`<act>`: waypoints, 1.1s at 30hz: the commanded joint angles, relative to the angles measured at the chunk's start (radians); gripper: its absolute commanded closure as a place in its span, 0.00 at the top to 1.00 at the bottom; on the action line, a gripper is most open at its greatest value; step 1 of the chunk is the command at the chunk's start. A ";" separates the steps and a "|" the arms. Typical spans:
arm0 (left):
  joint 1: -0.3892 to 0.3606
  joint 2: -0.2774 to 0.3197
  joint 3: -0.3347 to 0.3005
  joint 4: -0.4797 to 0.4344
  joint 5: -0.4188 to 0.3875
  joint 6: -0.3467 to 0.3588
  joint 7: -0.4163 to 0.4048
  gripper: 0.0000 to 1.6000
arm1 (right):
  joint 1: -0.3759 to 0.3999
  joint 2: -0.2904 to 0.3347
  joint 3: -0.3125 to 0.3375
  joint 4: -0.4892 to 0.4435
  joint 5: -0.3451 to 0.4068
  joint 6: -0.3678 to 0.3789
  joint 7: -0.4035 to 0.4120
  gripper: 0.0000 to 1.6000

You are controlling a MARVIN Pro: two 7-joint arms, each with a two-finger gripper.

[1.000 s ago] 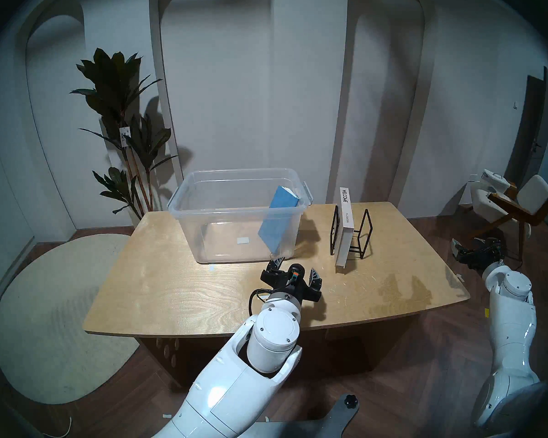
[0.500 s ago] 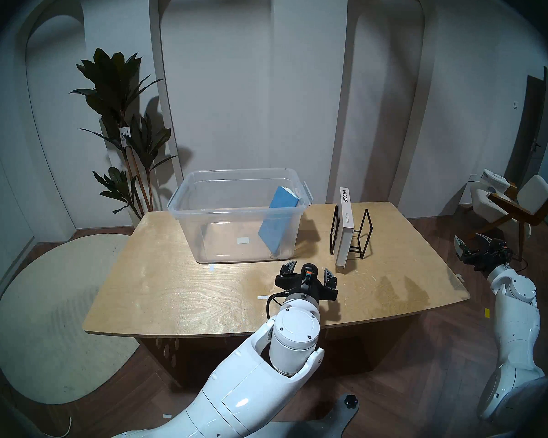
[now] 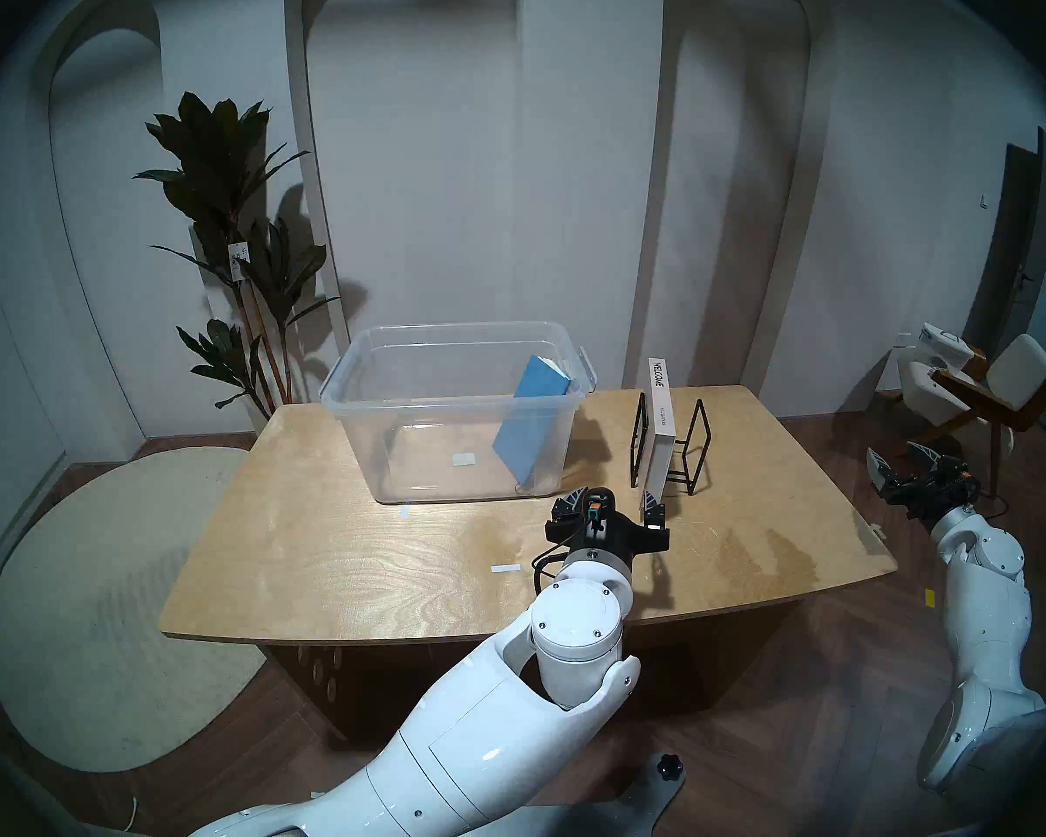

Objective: Pack the books into the storage box

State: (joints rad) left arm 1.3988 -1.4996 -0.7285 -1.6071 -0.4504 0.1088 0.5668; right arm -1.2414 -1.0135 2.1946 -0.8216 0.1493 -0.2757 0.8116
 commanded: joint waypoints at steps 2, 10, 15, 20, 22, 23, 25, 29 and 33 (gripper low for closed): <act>-0.089 -0.078 -0.011 0.079 -0.037 -0.085 -0.042 1.00 | 0.037 0.024 0.004 0.004 0.009 -0.038 0.016 1.00; -0.156 -0.137 0.002 0.176 -0.042 -0.098 -0.062 1.00 | 0.044 0.025 0.007 0.015 0.008 -0.048 0.026 1.00; -0.187 -0.154 0.032 0.207 0.006 -0.120 -0.046 1.00 | 0.048 0.026 0.009 0.022 0.007 -0.054 0.032 1.00; -0.198 -0.151 0.073 0.207 0.021 -0.126 -0.044 1.00 | 0.054 0.027 0.010 0.032 0.006 -0.062 0.039 1.00; -0.193 -0.142 0.083 0.194 0.011 -0.125 -0.063 1.00 | 0.057 0.028 0.011 0.036 0.006 -0.066 0.041 1.00; -0.191 -0.139 0.090 0.187 0.016 -0.111 -0.057 1.00 | 0.058 0.028 0.011 0.039 0.006 -0.068 0.042 1.00; -0.187 -0.127 0.102 0.176 0.002 -0.094 -0.065 1.00 | 0.063 0.030 0.011 0.046 0.005 -0.075 0.046 1.00; -0.181 -0.122 0.111 0.177 0.014 -0.068 -0.057 1.00 | 0.069 0.032 0.011 0.057 0.005 -0.083 0.051 1.00; -0.210 -0.153 0.124 0.223 0.052 -0.048 0.011 1.00 | 0.071 0.032 0.012 0.061 0.004 -0.086 0.053 1.00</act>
State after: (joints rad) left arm 1.2393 -1.6188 -0.6187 -1.4023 -0.4451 0.0361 0.5067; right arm -1.1935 -0.9979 2.2036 -0.7588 0.1505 -0.3434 0.8670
